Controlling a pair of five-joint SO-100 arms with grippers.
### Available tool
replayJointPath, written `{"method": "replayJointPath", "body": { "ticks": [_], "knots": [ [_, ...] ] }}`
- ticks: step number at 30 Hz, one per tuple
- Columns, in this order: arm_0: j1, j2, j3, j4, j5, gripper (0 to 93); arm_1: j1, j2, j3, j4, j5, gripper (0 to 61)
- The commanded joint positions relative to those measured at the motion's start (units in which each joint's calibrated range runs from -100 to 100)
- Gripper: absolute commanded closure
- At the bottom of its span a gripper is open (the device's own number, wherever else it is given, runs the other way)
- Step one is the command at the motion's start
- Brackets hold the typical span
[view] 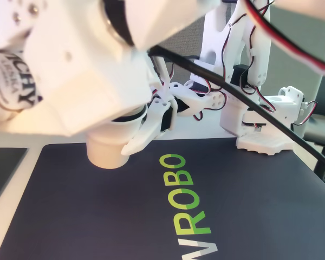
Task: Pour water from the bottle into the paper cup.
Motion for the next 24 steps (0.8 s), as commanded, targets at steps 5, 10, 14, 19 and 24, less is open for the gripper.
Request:
{"method": "replayJointPath", "body": {
  "ticks": [5, 10, 14, 19, 24],
  "knots": [
    [-0.76, -1.30, -10.28, -0.45, -0.24, 92.7, -1.43, -0.47, 0.07, -3.00, -0.39, 61.2],
    [-0.63, -1.64, -10.55, -0.29, -0.24, 92.7, -1.55, -0.47, 0.07, -3.00, -0.59, 61.2],
    [-0.24, -2.34, -10.83, -0.04, -0.24, 92.7, -1.55, -0.56, 0.07, -3.00, -0.59, 61.2],
    [0.02, -2.86, -11.46, 0.04, -0.20, 92.7, -1.31, -0.64, 0.07, -3.00, -0.59, 61.2],
    [0.94, -2.95, -12.46, 0.20, -0.15, 92.7, -1.07, -0.56, -0.20, -2.92, -0.63, 61.2]
  ]
}}
